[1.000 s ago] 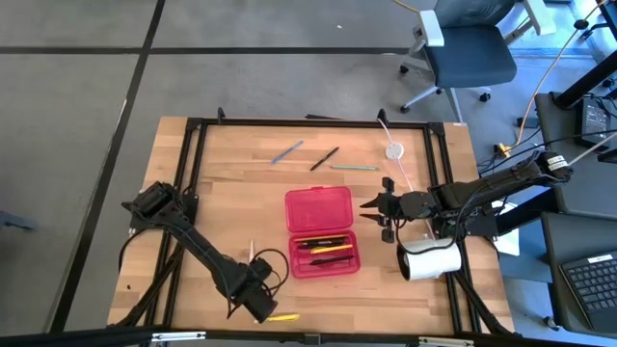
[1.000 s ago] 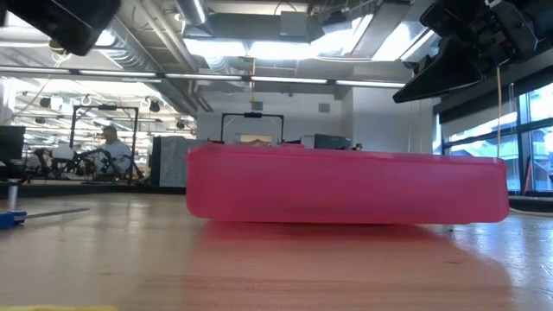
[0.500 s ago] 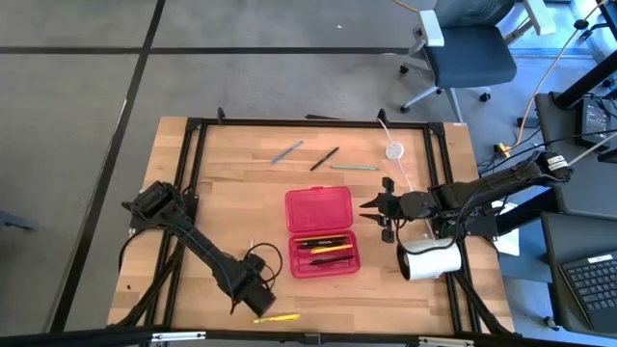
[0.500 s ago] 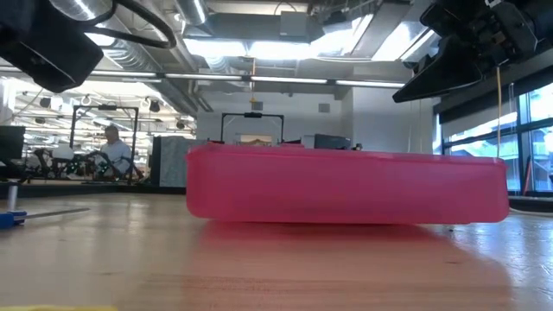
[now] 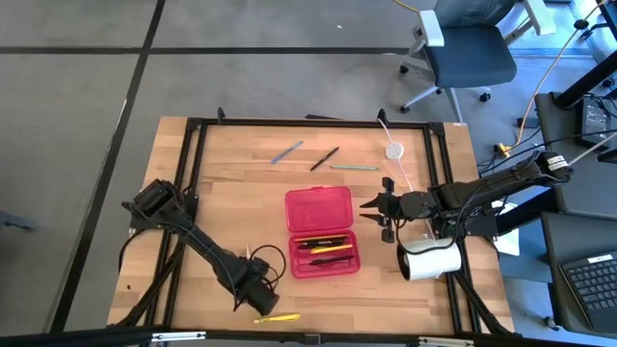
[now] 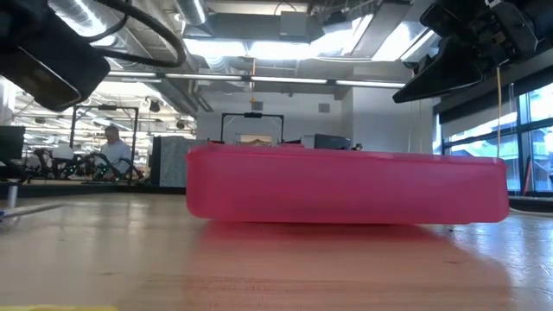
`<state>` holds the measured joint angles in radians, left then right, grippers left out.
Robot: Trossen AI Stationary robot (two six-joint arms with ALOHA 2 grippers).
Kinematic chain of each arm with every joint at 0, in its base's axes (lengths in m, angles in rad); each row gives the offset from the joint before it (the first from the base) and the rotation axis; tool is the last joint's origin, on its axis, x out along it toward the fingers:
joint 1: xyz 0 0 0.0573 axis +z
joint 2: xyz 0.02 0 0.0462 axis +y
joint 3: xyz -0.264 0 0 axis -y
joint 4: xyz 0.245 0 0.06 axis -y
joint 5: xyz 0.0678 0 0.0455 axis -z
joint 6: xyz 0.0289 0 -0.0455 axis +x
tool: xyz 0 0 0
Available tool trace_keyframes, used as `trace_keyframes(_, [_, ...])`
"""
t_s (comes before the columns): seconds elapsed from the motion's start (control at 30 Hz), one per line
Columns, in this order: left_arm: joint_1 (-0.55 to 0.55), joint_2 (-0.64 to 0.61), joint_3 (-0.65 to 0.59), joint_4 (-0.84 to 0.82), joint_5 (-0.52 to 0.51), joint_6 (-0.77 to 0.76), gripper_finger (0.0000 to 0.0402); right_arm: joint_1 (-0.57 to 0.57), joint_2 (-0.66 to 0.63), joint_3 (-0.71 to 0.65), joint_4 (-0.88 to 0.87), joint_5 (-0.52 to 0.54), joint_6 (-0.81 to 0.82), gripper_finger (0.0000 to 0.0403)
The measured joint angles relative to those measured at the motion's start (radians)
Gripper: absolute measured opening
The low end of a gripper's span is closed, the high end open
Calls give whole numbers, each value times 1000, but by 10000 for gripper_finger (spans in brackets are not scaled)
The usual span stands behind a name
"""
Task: Pick & place school supplies into a supply box
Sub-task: Put the blue scissors into the red supply box
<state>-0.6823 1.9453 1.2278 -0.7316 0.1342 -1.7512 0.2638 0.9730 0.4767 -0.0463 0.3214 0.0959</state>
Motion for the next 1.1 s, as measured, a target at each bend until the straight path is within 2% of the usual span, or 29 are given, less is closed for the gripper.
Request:
trace_keyframes(0.27, [-2,3,-4,-42,40,15,94,0,0,0,1,0,0,114])
trace_keyframes(0.6, [-2,4,-5,-111,85,358,59,0,0,0,2,0,0,114])
trace_keyframes(0.7, [-2,5,-7,-148,87,344,53,0,0,0,2,0,0,114])
trace_keyframes(0.93, [-2,13,-13,-180,71,163,53,0,0,0,3,0,0,114])
trace_keyframes(1.1, [-2,13,-12,-178,68,243,47,0,0,0,2,0,0,114])
